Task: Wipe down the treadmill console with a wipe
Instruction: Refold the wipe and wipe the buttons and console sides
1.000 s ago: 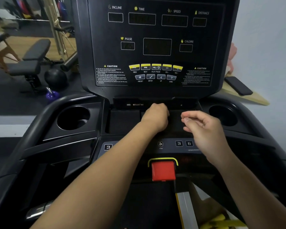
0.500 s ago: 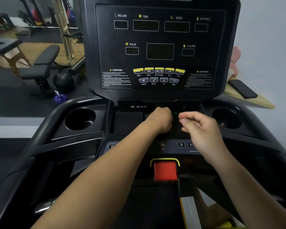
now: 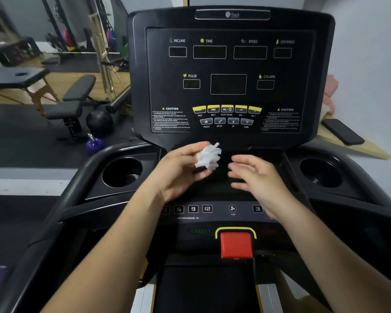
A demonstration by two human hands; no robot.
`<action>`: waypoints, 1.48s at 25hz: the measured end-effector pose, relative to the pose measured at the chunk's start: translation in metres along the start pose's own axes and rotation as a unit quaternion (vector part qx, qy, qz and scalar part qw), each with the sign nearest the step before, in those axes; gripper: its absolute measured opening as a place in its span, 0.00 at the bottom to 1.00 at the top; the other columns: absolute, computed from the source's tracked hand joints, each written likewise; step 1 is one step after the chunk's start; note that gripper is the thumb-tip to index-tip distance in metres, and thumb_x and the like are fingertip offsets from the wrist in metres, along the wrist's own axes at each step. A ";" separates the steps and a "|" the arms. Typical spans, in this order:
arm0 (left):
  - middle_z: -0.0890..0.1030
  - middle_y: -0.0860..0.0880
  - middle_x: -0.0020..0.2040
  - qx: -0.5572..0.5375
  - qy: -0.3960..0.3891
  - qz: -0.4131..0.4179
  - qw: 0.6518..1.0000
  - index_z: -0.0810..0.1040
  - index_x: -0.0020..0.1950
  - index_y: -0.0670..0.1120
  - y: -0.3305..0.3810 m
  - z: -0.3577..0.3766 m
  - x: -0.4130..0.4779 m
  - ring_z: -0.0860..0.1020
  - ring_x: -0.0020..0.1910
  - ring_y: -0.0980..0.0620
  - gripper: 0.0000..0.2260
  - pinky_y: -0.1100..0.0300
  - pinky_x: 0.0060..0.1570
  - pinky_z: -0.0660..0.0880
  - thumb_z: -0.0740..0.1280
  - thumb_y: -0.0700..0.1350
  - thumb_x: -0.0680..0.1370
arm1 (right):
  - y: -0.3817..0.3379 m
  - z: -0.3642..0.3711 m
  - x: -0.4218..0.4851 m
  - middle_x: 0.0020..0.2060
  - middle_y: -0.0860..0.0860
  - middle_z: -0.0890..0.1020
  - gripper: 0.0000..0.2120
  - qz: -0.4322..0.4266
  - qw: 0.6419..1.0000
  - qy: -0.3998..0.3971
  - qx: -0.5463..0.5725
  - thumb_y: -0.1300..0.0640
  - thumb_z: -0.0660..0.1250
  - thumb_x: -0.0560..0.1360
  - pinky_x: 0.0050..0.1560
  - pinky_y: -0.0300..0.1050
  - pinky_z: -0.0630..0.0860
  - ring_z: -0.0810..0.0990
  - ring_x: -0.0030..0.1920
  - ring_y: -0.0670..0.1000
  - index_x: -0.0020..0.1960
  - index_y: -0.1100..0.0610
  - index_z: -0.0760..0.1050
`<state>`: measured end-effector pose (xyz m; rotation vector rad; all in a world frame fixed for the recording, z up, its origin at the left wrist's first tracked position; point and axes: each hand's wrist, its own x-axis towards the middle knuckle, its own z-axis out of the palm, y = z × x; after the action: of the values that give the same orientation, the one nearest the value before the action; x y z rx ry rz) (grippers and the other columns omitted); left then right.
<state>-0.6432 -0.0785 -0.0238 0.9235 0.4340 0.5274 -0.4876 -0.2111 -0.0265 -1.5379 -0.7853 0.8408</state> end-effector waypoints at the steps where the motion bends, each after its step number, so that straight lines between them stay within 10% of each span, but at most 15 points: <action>1: 0.83 0.41 0.57 -0.034 -0.017 0.014 0.999 0.82 0.58 0.42 -0.004 -0.001 -0.006 0.84 0.51 0.44 0.19 0.53 0.47 0.81 0.60 0.29 0.74 | -0.007 0.008 0.001 0.51 0.52 0.84 0.13 0.022 0.998 -0.038 0.052 0.56 0.68 0.77 0.48 0.47 0.82 0.84 0.52 0.51 0.61 0.54 0.77; 6: 0.81 0.43 0.59 0.001 -0.030 0.053 0.998 0.77 0.67 0.42 0.003 -0.011 -0.023 0.81 0.52 0.48 0.20 0.57 0.47 0.78 0.59 0.33 0.76 | -0.034 0.042 0.005 0.45 0.55 0.85 0.09 -0.052 0.994 -0.087 0.033 0.63 0.70 0.75 0.41 0.42 0.79 0.84 0.43 0.49 0.55 0.55 0.80; 11: 0.83 0.42 0.53 0.114 0.002 0.074 0.991 0.83 0.59 0.44 0.023 -0.020 -0.034 0.80 0.52 0.45 0.22 0.55 0.51 0.76 0.62 0.59 0.78 | -0.044 0.060 0.009 0.41 0.56 0.84 0.11 -0.087 0.994 -0.067 0.008 0.63 0.73 0.73 0.34 0.40 0.74 0.78 0.35 0.50 0.54 0.56 0.80; 20: 0.83 0.41 0.46 0.074 0.117 0.135 0.981 0.80 0.58 0.40 0.043 -0.036 -0.038 0.82 0.40 0.46 0.11 0.56 0.34 0.77 0.62 0.42 0.81 | -0.052 0.085 0.015 0.43 0.53 0.85 0.10 -0.078 0.995 -0.050 -0.029 0.64 0.69 0.74 0.36 0.40 0.76 0.82 0.41 0.48 0.52 0.53 0.81; 24: 0.85 0.43 0.44 -0.001 0.103 0.081 0.991 0.80 0.52 0.41 0.043 -0.038 -0.043 0.84 0.44 0.44 0.17 0.51 0.41 0.81 0.64 0.55 0.80 | -0.050 0.095 0.014 0.48 0.53 0.84 0.14 -0.072 0.997 -0.029 -0.011 0.67 0.67 0.74 0.48 0.49 0.82 0.84 0.49 0.51 0.53 0.52 0.81; 27: 0.84 0.40 0.46 0.120 0.093 0.088 0.984 0.80 0.50 0.42 0.041 -0.042 -0.045 0.83 0.42 0.44 0.18 0.50 0.42 0.80 0.75 0.54 0.70 | -0.048 0.096 0.011 0.48 0.52 0.85 0.19 -0.089 0.995 -0.044 -0.018 0.70 0.67 0.73 0.47 0.46 0.81 0.85 0.49 0.52 0.57 0.50 0.78; 31: 0.85 0.49 0.39 0.221 0.146 0.111 0.958 0.85 0.42 0.50 0.040 -0.051 -0.042 0.80 0.39 0.50 0.07 0.56 0.38 0.78 0.67 0.43 0.74 | -0.053 0.089 0.015 0.48 0.51 0.86 0.22 -0.100 0.992 -0.071 0.017 0.71 0.66 0.73 0.41 0.42 0.80 0.85 0.49 0.52 0.62 0.51 0.74; 37: 0.84 0.52 0.39 0.235 0.092 0.130 0.959 0.85 0.46 0.52 0.039 -0.039 -0.040 0.82 0.39 0.56 0.08 0.61 0.39 0.78 0.72 0.55 0.72 | -0.055 0.070 0.031 0.48 0.51 0.86 0.19 -0.134 0.986 -0.098 0.006 0.67 0.69 0.74 0.49 0.46 0.81 0.85 0.50 0.51 0.61 0.51 0.76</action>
<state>-0.7060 -0.0584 -0.0073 1.4073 0.6271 0.7739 -0.5330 -0.1418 0.0193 -1.3149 -1.1028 0.8016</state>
